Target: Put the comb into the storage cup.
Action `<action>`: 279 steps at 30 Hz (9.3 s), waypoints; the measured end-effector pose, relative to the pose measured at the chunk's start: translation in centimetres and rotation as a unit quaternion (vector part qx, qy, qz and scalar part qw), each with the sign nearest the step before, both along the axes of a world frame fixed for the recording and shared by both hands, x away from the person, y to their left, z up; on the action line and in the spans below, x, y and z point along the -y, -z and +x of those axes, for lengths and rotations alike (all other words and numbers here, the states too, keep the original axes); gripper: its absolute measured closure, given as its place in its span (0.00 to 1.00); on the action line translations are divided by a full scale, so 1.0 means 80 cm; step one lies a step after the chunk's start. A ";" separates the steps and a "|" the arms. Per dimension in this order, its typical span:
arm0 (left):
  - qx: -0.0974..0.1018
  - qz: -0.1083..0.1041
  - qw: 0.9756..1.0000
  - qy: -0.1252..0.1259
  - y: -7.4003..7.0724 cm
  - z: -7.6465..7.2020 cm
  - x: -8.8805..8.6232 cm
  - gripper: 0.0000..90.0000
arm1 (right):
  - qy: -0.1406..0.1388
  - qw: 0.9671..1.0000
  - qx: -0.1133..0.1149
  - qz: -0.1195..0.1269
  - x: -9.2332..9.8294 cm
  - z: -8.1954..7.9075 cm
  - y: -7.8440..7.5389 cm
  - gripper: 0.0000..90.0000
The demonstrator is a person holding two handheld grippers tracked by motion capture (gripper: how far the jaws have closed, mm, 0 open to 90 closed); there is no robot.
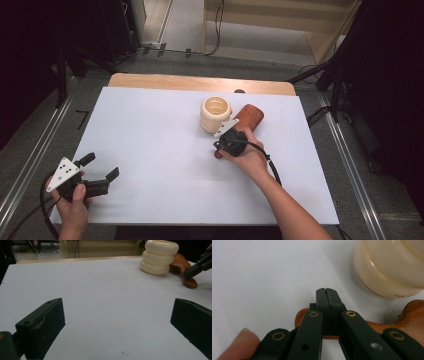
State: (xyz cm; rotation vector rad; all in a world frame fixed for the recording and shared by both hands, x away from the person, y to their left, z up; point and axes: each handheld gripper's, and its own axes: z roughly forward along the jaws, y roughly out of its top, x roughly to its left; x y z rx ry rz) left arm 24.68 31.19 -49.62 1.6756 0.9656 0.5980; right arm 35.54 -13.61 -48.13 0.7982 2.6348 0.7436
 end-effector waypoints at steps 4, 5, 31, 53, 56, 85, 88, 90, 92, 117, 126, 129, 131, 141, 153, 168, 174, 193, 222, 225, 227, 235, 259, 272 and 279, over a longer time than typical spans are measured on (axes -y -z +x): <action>0.000 0.000 1.000 0.000 0.000 0.000 0.000 0.00 | 0.000 1.000 -0.002 -0.009 -0.004 0.002 0.004 0.98; 0.000 0.000 1.000 0.000 0.000 0.000 0.000 0.00 | -0.001 1.000 -0.001 -0.018 -0.006 0.005 0.006 0.98; 0.000 0.000 1.000 0.000 0.000 0.000 0.000 0.00 | 0.057 0.998 -0.010 -0.035 0.045 0.017 0.011 0.98; 0.000 -0.001 1.000 -0.001 0.000 0.000 0.000 0.00 | 0.158 0.986 -0.007 0.050 0.093 0.008 -0.023 0.59; 0.000 -0.001 1.000 -0.001 0.000 0.000 0.000 0.00 | 0.194 0.979 -0.037 0.057 0.102 0.009 -0.023 0.44; -0.001 -0.002 1.000 -0.001 0.000 -0.001 -0.001 0.00 | 0.326 0.932 -0.102 0.123 0.096 -0.003 0.011 0.49; -0.001 -0.002 1.000 -0.001 0.000 0.000 -0.001 0.00 | 0.332 0.930 -0.097 0.124 0.091 -0.003 0.014 0.51; -0.001 -0.001 1.000 -0.001 0.000 -0.001 0.000 0.00 | 0.339 0.930 -0.089 0.113 0.086 -0.002 0.015 0.51; -0.001 -0.002 1.000 -0.001 0.000 -0.001 -0.001 0.00 | 0.345 0.928 -0.088 0.109 0.083 0.001 0.018 0.53; -0.001 -0.002 1.000 -0.001 0.000 -0.001 0.000 0.00 | 0.431 0.873 -0.067 0.218 0.093 -0.008 0.038 0.78; -0.002 -0.001 1.000 0.000 0.000 0.000 0.000 0.00 | 0.429 0.872 -0.045 0.233 0.101 -0.008 0.038 0.78; -0.002 0.000 1.000 0.000 0.000 0.000 0.000 0.00 | 0.427 0.873 -0.034 0.235 0.105 -0.011 0.034 0.78; -0.002 0.000 1.000 -0.001 0.000 -0.001 0.001 0.00 | 0.426 0.872 -0.025 0.239 0.107 -0.012 0.031 0.78; -0.001 0.012 1.000 -0.003 -0.004 -0.001 0.003 0.00 | 0.407 0.876 0.018 0.259 0.117 -0.023 0.017 0.78; 0.011 0.035 0.999 0.015 -0.019 -0.003 0.028 0.00 | 0.386 0.876 0.062 0.284 0.121 -0.036 0.002 0.78; 0.022 0.038 0.997 0.056 -0.036 -0.004 0.075 0.00 | 0.357 0.880 0.104 0.295 0.128 -0.054 -0.019 0.78; 0.023 0.035 0.996 0.072 -0.044 -0.002 0.093 0.00 | 0.349 0.881 0.109 0.299 0.127 -0.059 -0.024 0.78; 0.023 0.023 0.991 0.129 -0.064 0.022 0.160 0.00 | 0.277 0.898 0.136 0.314 0.120 -0.084 -0.032 0.78; 0.013 -0.027 0.982 0.187 -0.066 0.060 0.239 0.00 | 0.199 0.916 0.133 0.323 0.088 -0.109 -0.006 0.78; 0.012 -0.035 0.981 0.188 -0.067 0.065 0.243 0.00 | 0.193 0.917 0.129 0.324 0.085 -0.110 -0.005 0.78; 0.011 -0.040 0.981 0.188 -0.068 0.068 0.246 0.00 | 0.190 0.918 0.126 0.325 0.083 -0.111 -0.004 0.78; 0.013 -0.047 0.980 0.193 -0.077 0.078 0.260 0.00 | 0.173 0.921 0.123 0.326 0.073 -0.115 -0.001 0.78; -0.022 -0.076 0.976 0.201 -0.081 0.096 0.292 0.00 | 0.124 0.925 0.132 0.335 0.045 -0.132 -0.007 0.78; -0.047 -0.097 0.972 0.207 -0.085 0.102 0.311 0.07 | 0.106 0.925 0.134 0.340 0.035 -0.139 -0.010 0.78; -0.067 -0.116 0.968 0.211 -0.084 0.104 0.313 0.15 | 0.104 0.925 0.136 0.340 0.032 -0.140 -0.011 0.78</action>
